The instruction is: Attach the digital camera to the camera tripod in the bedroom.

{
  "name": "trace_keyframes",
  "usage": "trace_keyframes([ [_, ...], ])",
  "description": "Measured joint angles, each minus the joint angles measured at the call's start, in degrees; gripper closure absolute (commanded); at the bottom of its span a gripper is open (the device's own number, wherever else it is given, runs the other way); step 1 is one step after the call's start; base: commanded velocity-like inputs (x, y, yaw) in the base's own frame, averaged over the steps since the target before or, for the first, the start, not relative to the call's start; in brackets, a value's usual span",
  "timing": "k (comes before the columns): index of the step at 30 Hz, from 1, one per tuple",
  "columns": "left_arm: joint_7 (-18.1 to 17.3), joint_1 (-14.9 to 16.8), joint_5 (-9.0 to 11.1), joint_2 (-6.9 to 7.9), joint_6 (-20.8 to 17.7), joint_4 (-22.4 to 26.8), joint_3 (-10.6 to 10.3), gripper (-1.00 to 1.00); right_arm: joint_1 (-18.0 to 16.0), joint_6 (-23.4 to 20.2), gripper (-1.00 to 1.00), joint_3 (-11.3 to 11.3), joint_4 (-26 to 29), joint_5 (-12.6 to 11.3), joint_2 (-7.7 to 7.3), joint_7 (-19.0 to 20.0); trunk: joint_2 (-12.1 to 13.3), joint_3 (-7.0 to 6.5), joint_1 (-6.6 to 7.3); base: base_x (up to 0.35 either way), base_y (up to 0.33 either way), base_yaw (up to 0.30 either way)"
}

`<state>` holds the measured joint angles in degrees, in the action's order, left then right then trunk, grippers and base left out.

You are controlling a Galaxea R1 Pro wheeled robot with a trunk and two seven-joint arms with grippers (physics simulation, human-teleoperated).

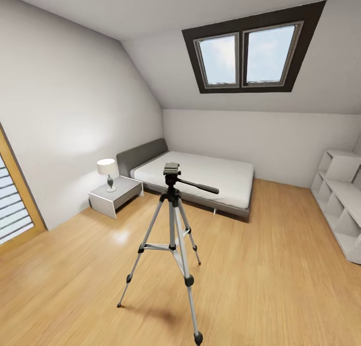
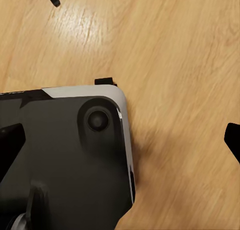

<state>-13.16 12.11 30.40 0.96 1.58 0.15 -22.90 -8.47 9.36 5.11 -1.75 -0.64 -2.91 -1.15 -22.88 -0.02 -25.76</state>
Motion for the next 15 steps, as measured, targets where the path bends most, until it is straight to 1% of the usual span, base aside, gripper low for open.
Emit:
trace_keyframes([
  [5, 0.01, 0.0, 0.01, 0.0, -0.02, 0.0, 0.0, 1.0, 0.0, -0.03, -1.0, 0.0, 0.0, 0.0, -0.05, 0.01, 0.0, 0.0, 0.0, 0.0, 0.116, -0.009],
  [15, 0.01, 0.0, 0.01, 0.0, -0.01, 0.0, 0.0, 1.0, 0.0, -0.08, -1.0, 0.0, 0.0, 0.02, -0.07, 0.02, 0.0, 0.0, 0.0, 0.0, 0.178, -0.001],
])
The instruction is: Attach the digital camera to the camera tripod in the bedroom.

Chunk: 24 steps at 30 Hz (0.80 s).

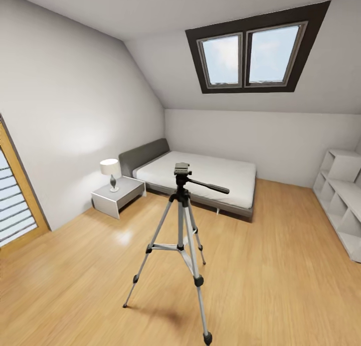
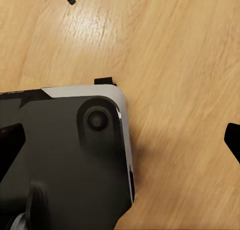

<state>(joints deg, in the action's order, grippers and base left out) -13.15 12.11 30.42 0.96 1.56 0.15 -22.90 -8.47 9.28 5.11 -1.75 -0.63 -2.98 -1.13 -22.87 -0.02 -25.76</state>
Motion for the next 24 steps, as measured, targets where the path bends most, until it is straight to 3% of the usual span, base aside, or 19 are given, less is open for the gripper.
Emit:
trace_keyframes([
  [8, 0.0, 0.0, -0.02, 0.0, -0.02, 0.0, 0.0, 1.0, 0.0, 0.0, -1.0, 0.0, 0.0, 0.0, 0.0, -0.01, 0.0, 0.0, 0.0, 0.0, 0.134, 0.0],
  [17, -0.01, 0.0, -0.02, -0.01, -0.02, 0.0, 0.0, 1.0, 0.0, 0.07, -1.0, 0.0, 0.0, -0.01, 0.08, -0.02, 0.0, 0.0, 0.0, 0.0, 0.019, -0.005],
  [24, -0.01, 0.0, -0.02, -0.02, 0.01, -0.01, 0.01, 1.0, 0.0, 0.1, -1.0, 0.0, -0.01, -0.01, 0.17, -0.02, 0.0, 0.0, 0.0, 0.0, 0.001, -0.119],
])
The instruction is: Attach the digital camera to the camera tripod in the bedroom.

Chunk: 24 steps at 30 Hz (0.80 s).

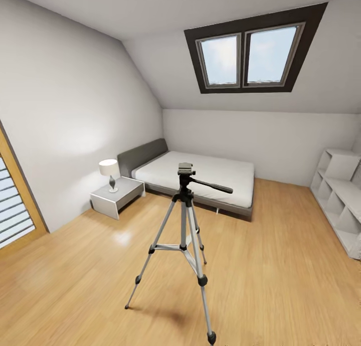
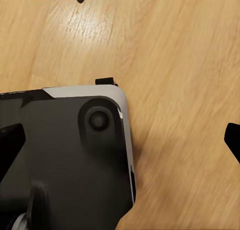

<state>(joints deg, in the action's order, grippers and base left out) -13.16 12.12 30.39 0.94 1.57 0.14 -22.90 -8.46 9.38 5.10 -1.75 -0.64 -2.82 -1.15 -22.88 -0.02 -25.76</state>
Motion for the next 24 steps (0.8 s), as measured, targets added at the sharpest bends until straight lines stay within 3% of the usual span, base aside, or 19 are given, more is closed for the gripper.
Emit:
trace_keyframes([
  [24, 0.0, -0.01, 0.01, 0.0, -0.02, 0.01, -0.01, 1.0, 0.0, 0.03, -1.0, 0.0, 0.01, 0.06, -0.05, 0.0, 0.0, 0.0, 0.0, 0.0, 0.0, -0.028],
])
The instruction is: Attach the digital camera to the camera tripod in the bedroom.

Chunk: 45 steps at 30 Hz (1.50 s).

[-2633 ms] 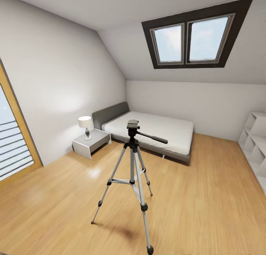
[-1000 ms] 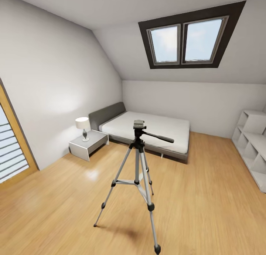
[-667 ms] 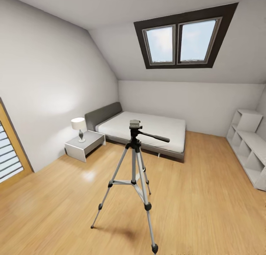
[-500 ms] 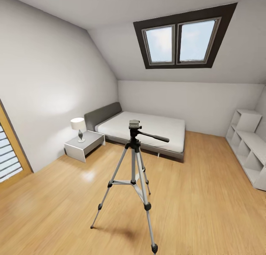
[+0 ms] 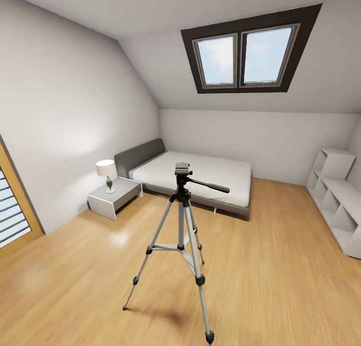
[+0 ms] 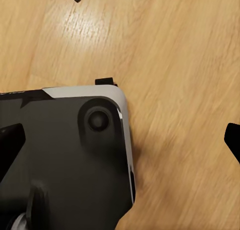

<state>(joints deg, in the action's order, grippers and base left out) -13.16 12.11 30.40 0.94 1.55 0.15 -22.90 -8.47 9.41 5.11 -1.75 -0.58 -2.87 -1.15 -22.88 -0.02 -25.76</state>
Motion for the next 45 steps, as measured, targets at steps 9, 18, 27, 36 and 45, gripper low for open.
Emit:
trace_keyframes([
  [9, 0.0, 0.0, 0.0, 0.02, -0.03, 0.0, 0.0, 1.0, 0.0, -0.31, -1.0, 0.03, 0.0, -0.05, 0.0, 0.19, 0.0, 0.0, 0.0, 0.0, 0.0, 0.0],
  [18, 0.0, 0.0, 0.0, 0.02, -0.03, 0.02, 0.0, 1.0, 0.0, -0.42, -1.0, 0.03, 0.0, -0.06, 0.0, 0.16, 0.0, 0.0, 0.0, 0.0, 0.0, 0.0],
  [27, 0.0, 0.0, 0.0, 0.02, 0.0, 0.0, 0.0, 1.0, 0.0, -0.47, -1.0, 0.0, 0.0, -0.06, 0.19, -0.22, 0.0, 0.0, 0.0, 0.0, 0.0, 0.0],
  [36, 0.0, 0.0, 0.0, -0.02, 0.02, 0.0, 0.0, 1.0, 0.0, -0.48, -1.0, 0.0, 0.0, -0.06, 0.16, -0.42, 0.0, 0.0, 0.0, 0.0, 0.0, 0.0],
  [45, 0.0, 0.0, 0.0, -0.06, -0.01, 0.0, 0.0, 1.0, 0.0, -0.45, -1.0, -0.01, 0.0, 0.13, 0.05, -0.43, 0.0, 0.0, 0.0, 0.004, 0.0, 0.0],
])
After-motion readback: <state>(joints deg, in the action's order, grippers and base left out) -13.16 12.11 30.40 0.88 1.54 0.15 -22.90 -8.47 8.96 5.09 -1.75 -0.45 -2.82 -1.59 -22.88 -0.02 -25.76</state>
